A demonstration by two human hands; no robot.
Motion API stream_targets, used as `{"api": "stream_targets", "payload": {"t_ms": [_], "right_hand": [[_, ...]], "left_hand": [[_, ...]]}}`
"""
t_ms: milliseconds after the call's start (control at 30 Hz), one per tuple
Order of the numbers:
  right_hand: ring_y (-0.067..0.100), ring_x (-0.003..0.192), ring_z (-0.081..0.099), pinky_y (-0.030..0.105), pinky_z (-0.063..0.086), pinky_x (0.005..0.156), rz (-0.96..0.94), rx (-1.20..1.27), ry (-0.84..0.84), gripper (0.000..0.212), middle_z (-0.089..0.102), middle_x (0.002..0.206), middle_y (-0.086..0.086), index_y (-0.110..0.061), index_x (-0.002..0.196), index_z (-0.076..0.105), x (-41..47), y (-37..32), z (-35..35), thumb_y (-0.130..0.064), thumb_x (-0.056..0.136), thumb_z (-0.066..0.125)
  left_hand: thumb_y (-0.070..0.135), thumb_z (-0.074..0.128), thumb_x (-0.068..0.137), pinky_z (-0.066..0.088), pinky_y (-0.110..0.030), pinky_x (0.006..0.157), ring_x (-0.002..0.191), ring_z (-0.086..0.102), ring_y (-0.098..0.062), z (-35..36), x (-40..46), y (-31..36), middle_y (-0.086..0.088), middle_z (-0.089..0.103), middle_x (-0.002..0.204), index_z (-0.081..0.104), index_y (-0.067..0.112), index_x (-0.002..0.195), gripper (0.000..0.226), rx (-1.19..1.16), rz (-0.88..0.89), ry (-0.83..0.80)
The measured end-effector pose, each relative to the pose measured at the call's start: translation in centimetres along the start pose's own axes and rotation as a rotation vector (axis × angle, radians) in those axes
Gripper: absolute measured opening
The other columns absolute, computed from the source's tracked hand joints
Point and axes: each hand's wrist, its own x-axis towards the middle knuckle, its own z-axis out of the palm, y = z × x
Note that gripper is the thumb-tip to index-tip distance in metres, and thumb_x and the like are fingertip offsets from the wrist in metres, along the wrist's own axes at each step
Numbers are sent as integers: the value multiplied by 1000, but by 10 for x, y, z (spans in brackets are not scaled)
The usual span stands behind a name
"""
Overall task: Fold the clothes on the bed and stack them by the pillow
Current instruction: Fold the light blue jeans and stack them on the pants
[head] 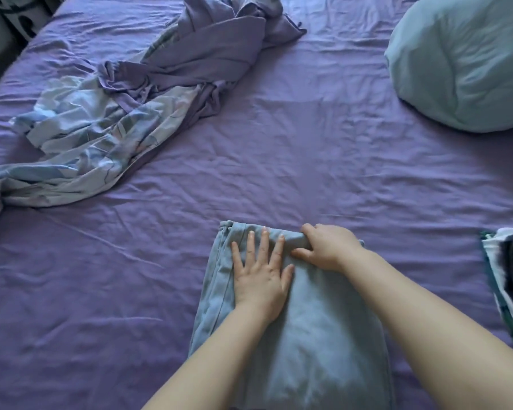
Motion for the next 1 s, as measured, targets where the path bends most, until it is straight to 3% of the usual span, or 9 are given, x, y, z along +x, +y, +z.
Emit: {"api": "stream_targets", "payload": {"t_ms": [67,233,333,467,600,667,800,900,1000], "right_hand": [[29,111,55,36,42,79,24,-13,-50,46,59,118,11,-15,111,46,-9,-4,-8,-53,87,49],[25,111,55,34,47,87,223,198,-234,44,59,121,6,-18,109,57,-55,12,-10,-51,80,58],[22,94,61,27,44,72,345,505,-276,37,65,105,6,-15,97,62,-103,32,9,-46,77,66],[17,77,64,31,50,72,504,952,-192,28,69,87,3,-15,85,63,-178,45,48,-38,73,74],[20,89,62,32,45,74,591,989,-32,28,67,89,-2,-17,84,59,-235,51,72,-42,77,70],[21,90,59,30,38,70,602,998,34,28,63,88,-2,-15,85,56,-258,50,75,-40,82,67],[26,94,58,30,37,70,619,1057,139,33,61,94,6,-5,94,53,-295,50,95,-36,87,62],[31,96,57,37,44,76,656,1057,196,35,62,100,13,-4,93,52,-318,57,116,-38,88,60],[35,105,50,40,39,87,708,932,204,38,57,109,18,-3,94,52,-332,63,142,-40,88,59]], "left_hand": [[52,33,85,20,-54,104,128,49,-32,-8,-16,0,-10,54,137,56,25,131,59,16,2,0],[49,36,82,22,-59,101,125,51,-33,-15,-68,12,-10,59,132,65,24,121,55,38,46,-99],[49,36,82,21,-61,102,125,51,-34,-20,-96,29,-10,60,130,67,25,117,53,27,66,-131],[50,37,80,18,-58,104,122,54,-35,-23,-133,53,-10,63,126,70,27,113,52,-4,58,-212],[50,36,80,14,-54,106,119,57,-33,-25,-162,71,-8,63,125,73,28,107,51,-52,0,-281],[54,28,82,14,-53,107,127,49,-32,-28,-177,78,-7,56,135,68,33,115,56,-102,-71,-287],[66,-9,72,-10,-51,113,147,-7,-23,-19,-206,90,-1,0,160,24,39,147,86,-182,-175,-232],[66,13,86,1,-50,116,147,-4,-24,-13,-225,99,-5,-2,160,23,34,148,71,-342,-324,-177],[58,37,92,20,-44,112,142,19,-32,-6,-241,100,-14,16,157,23,30,149,65,-533,-492,-134]]}}
